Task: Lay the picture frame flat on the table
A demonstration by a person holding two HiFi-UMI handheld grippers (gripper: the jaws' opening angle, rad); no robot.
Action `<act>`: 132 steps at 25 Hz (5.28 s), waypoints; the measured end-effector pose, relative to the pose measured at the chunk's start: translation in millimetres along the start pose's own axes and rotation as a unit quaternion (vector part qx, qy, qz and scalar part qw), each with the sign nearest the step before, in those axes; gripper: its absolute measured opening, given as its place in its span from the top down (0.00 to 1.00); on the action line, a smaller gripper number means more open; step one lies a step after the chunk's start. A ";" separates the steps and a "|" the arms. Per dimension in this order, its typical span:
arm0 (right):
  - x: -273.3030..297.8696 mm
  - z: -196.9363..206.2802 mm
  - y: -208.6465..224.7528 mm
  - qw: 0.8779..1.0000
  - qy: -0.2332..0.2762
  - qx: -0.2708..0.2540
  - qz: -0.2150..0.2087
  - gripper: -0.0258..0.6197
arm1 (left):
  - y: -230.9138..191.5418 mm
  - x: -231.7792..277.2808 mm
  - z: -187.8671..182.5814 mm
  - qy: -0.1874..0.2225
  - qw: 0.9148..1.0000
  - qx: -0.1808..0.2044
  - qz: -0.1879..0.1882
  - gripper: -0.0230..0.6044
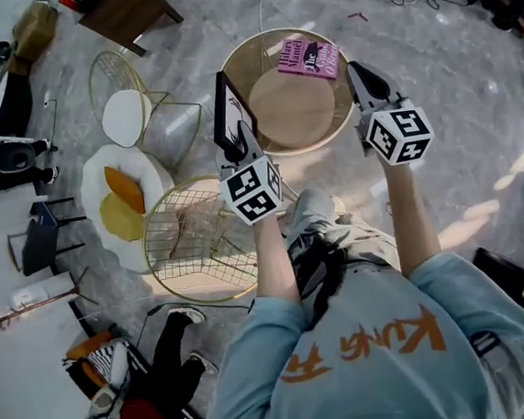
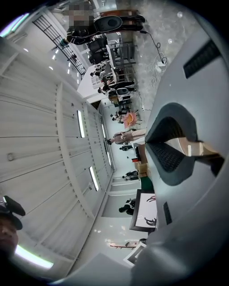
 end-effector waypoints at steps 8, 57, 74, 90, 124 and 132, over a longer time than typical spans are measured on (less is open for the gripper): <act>29.9 38.0 21.3 0.998 -0.061 0.009 0.013 0.96 | 6.8 49.8 33.3 -0.053 0.998 -0.025 0.022 0.92; 152.3 254.3 37.0 0.954 -0.291 0.067 0.035 0.96 | 18.2 253.4 248.8 -0.337 0.907 -0.107 0.231 0.92; 171.2 290.9 40.3 0.936 -0.346 0.057 0.009 0.96 | 22.8 307.7 314.2 -0.385 0.864 -0.228 0.230 0.92; 167.7 294.9 39.5 0.930 -0.363 0.055 -0.011 0.96 | 17.7 328.8 332.1 -0.424 0.865 -0.192 0.189 0.85; 169.0 304.1 30.0 0.923 -0.377 0.048 -0.060 0.96 | -34.4 298.2 372.3 -0.494 0.856 -0.104 0.110 0.47; 176.3 294.2 20.6 0.926 -0.369 0.046 -0.064 0.96 | -45.1 283.1 351.8 -0.459 0.879 -0.089 0.091 0.48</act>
Point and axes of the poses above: the fingertips, and each gripper's own axes: x forward along the fingers, y to its right, z out of its underside, the point moved 7 cm from there along -x, backward along the fingers, and after that the axes turned 9 degrees about -z, right-handed, at the moved point
